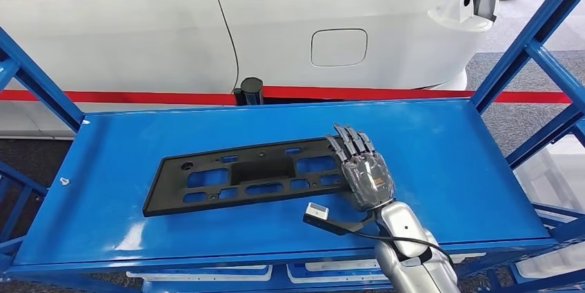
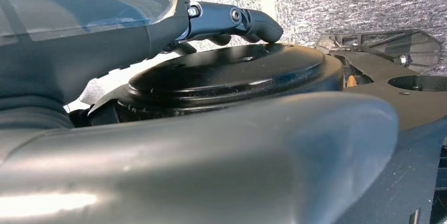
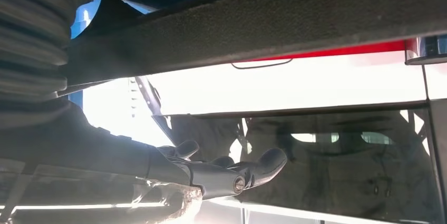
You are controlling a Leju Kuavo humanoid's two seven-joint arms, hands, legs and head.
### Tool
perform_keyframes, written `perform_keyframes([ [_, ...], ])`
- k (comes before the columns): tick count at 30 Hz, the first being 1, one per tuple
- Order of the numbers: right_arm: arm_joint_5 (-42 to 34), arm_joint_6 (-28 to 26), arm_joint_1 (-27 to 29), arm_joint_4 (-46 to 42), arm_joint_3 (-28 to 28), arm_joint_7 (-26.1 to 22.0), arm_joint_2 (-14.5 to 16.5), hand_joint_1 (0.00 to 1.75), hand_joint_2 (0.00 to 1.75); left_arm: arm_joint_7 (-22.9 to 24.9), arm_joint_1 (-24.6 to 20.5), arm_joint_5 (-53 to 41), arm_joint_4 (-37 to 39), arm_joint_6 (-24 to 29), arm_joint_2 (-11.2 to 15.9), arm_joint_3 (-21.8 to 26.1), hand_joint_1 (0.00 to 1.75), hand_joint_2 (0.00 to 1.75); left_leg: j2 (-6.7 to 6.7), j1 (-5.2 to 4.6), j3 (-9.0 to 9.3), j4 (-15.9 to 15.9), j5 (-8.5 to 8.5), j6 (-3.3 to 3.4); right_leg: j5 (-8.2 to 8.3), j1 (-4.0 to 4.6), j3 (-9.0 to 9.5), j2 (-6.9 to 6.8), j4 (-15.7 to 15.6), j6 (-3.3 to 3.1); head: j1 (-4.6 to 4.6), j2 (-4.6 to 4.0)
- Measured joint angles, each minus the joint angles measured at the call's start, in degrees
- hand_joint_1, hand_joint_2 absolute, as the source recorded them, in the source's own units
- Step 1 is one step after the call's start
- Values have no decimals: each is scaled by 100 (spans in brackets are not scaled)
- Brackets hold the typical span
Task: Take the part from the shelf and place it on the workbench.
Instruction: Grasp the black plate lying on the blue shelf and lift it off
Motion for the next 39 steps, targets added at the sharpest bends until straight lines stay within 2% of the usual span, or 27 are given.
perform_keyframes([
  [2, -12, 38, -77, 113, 5, 39, 34, 117, 175, -9, 1, 14, 0, 7, 1, 8, 0, 0, 0, -2, 4, 0, -1, 0, 0, 0, -7, 0, 0, 0, -1, 0],
  [3, -21, 65, -119, 182, 7, 77, 51, 141, 175, -14, 2, 24, 0, 16, 2, 13, 0, 0, 0, -2, 4, 0, -1, 0, 0, 0, -6, 0, 0, 0, 0, 0],
  [8, -10, 162, -314, 559, 3, 282, 144, 168, 175, -23, 8, 43, 0, 73, 0, 55, 0, 0, -2, -2, 11, 0, 2, 2, 1, -1, -1, -1, 0, 0, 0, 0],
  [12, 53, 175, -397, 695, -1, 346, 202, 166, 175, -24, 15, 42, 0, 87, -1, 90, 0, 0, -1, -2, 11, 0, 3, 3, 2, -1, 37, -1, 0, 2, -1, 0],
  [17, 95, 184, -505, 744, -3, 387, 251, 172, 175, -33, 16, 31, 0, 92, -2, 124, 0, 0, -4, -1, 18, 0, 1, 2, -1, -1, 6, -3, 0, 1, -1, 0],
  [21, 142, 187, -528, 750, -8, 401, 263, 173, 175, -113, 18, -10, 0, 118, -3, 132, 0, 175, -4, -2, 20, 0, 1, 2, -1, -1, 4, -4, 0, 1, 0, 0],
  [24, 179, 187, -534, 749, -12, 403, 264, 173, 175, -194, 19, -36, 0, 151, -5, 141, 0, 175, -4, -3, 22, 0, 1, 2, -1, -1, 7, -4, 0, 1, 1, 0],
  [26, 192, 187, -536, 746, -11, 403, 266, 174, 175, -225, 20, -52, 0, 155, -5, 148, 0, 87, -4, -3, 23, 0, 1, 2, 0, -1, 8, -4, 0, 1, 0, 0],
  [28, 202, 187, -536, 739, -11, 403, 268, 175, 175, -267, 20, -67, 0, 155, -5, 151, 0, 87, -4, -4, 23, 0, 1, 2, 0, -1, 8, -4, 0, 1, -1, 0],
  [30, 210, 187, -534, 727, -13, 403, 267, 175, 175, -321, 21, -91, 0, 155, -5, 151, 0, 175, -4, -4, 23, 0, 1, 2, 0, -1, 8, -4, 0, 1, 0, 0],
  [39, 215, 179, -516, 662, -20, 399, 263, 175, 175, -436, 25, -202, 0, 172, -5, 151, 0, 175, -4, -3, 25, 0, 1, 2, -1, -1, 8, -4, 0, 1, 0, 0],
])
